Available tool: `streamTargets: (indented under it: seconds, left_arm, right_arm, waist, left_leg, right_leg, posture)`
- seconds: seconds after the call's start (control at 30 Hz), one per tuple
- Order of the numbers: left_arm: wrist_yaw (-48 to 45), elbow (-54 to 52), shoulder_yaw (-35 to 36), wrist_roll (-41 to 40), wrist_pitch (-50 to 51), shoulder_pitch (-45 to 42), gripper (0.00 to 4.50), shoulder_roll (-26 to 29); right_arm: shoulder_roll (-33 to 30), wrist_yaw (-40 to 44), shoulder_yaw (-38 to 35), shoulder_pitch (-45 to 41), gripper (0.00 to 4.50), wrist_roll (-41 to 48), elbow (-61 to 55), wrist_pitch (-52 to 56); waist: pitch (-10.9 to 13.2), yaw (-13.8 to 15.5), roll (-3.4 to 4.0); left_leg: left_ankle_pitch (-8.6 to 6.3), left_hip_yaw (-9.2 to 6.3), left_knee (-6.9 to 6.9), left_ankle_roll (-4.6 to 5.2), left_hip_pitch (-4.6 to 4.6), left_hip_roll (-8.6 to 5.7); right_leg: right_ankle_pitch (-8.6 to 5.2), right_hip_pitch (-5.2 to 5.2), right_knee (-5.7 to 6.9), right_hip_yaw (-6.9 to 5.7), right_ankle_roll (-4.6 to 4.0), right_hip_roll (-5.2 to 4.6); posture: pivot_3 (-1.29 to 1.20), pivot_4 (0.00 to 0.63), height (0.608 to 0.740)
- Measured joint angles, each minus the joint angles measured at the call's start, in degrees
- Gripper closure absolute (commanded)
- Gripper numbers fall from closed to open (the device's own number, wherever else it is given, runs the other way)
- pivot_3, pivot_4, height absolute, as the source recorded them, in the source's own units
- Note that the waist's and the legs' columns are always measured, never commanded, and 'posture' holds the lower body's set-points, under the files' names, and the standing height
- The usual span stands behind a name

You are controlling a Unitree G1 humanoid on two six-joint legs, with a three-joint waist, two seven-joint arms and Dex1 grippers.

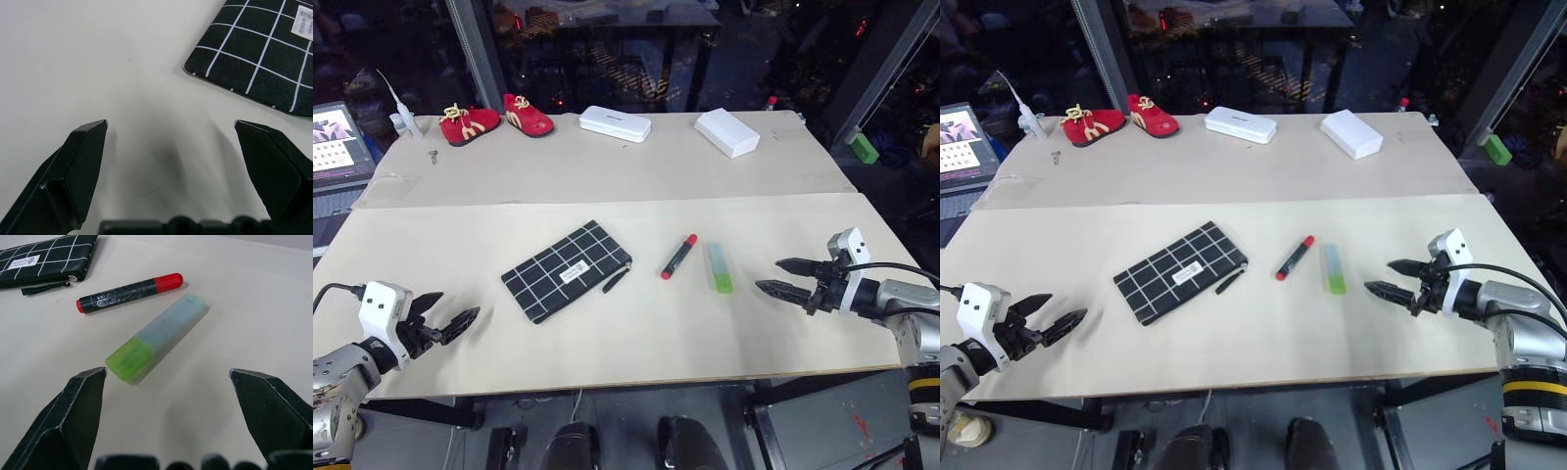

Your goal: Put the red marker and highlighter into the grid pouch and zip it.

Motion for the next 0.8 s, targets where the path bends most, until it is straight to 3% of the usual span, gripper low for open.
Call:
streamTargets:
  seconds: [0.17,0.27,0.4,0.5,0.53,0.57,0.6,0.67,0.8]
  left_arm:
    - [-4.53,1.23,0.33,-2.20,-1.89,-1.96,0.00,0.00]
    - [-12.11,4.22,0.04,-1.96,-8.95,-3.34,0.00,0.88]
    - [-15.92,9.29,-2.22,4.48,-23.03,-4.30,0.00,1.80]
    - [-16.82,12.09,-3.65,7.95,-30.43,-5.81,0.00,2.40]
    - [-16.87,12.83,-4.08,8.82,-32.32,-6.67,0.00,2.52]
    - [-16.92,12.95,-4.43,9.13,-33.55,-7.23,0.00,2.60]
    - [-16.93,12.91,-4.79,9.14,-34.19,-8.05,0.00,2.60]
    - [-16.91,12.40,-5.40,9.07,-34.54,-9.23,0.00,2.60]
    - [-17.60,11.55,-7.04,9.47,-35.21,-9.31,0.00,3.33]
  right_arm:
    - [0.32,-0.15,0.35,-0.28,0.04,-0.11,0.21,-0.03]
    - [1.40,-0.23,1.28,-0.88,0.60,-0.12,0.66,-0.05]
    - [1.75,-0.91,1.36,-1.93,2.19,-0.20,1.93,-0.05]
    - [1.75,-0.84,1.43,-2.72,2.85,-0.19,2.01,-0.05]
    - [1.78,-0.83,1.47,-2.89,3.44,-0.18,2.08,-0.05]
    - [1.90,-0.82,1.50,-3.23,3.64,-0.11,2.13,-0.03]
    - [2.16,-0.81,1.50,-3.74,4.14,0.07,2.11,0.04]
    - [2.60,-0.67,1.50,-4.43,4.44,0.70,1.37,0.40]
    - [3.72,-0.02,2.43,-4.96,4.44,1.17,-0.89,1.76]
  waist:
    - [0.00,0.00,0.00]
    - [0.00,-0.03,0.00]
    - [0.01,-0.07,0.02]
    - [0.01,-0.02,0.02]
    - [0.01,0.00,0.02]
    - [0.01,0.02,0.02]
    - [0.01,0.03,0.02]
    - [0.01,0.00,0.02]
    - [0.01,-0.23,0.02]
  left_leg:
    - [0.00,0.01,0.00,0.00,0.01,0.00]
    - [0.00,0.04,0.00,-0.01,0.01,-0.02]
    - [0.00,0.07,0.00,0.00,-0.01,-0.02]
    - [0.00,0.06,0.00,0.00,0.00,0.00]
    - [0.00,0.06,0.00,0.00,-0.01,0.00]
    - [0.00,0.06,0.00,0.00,-0.01,0.00]
    - [0.00,0.06,0.00,0.00,-0.01,-0.01]
    - [0.00,0.05,0.00,0.00,-0.01,0.00]
    - [0.00,0.07,0.00,0.00,-0.01,0.03]
  right_leg:
    - [0.00,0.01,0.01,-0.01,0.00,0.01]
    - [0.00,-0.01,0.00,-0.01,-0.01,0.01]
    - [0.00,-0.02,-0.01,0.00,-0.02,0.00]
    - [0.01,-0.01,-0.01,0.00,-0.02,-0.01]
    - [0.01,-0.01,-0.01,-0.01,-0.02,-0.01]
    - [0.01,-0.01,-0.01,-0.01,-0.02,-0.02]
    - [0.01,-0.01,0.00,-0.01,-0.02,-0.03]
    - [0.02,-0.01,0.00,-0.01,-0.01,-0.02]
    - [0.02,-0.02,0.03,-0.02,0.00,0.03]
  posture:
    - [0.00,0.150,0.740]
    - [0.00,0.150,0.740]
    - [0.00,0.150,0.740]
    - [0.00,0.150,0.740]
    - [0.00,0.150,0.740]
    - [0.00,0.150,0.740]
    - [0.00,0.150,0.740]
    - [0.00,0.150,0.740]
    - [0.00,0.150,0.740]
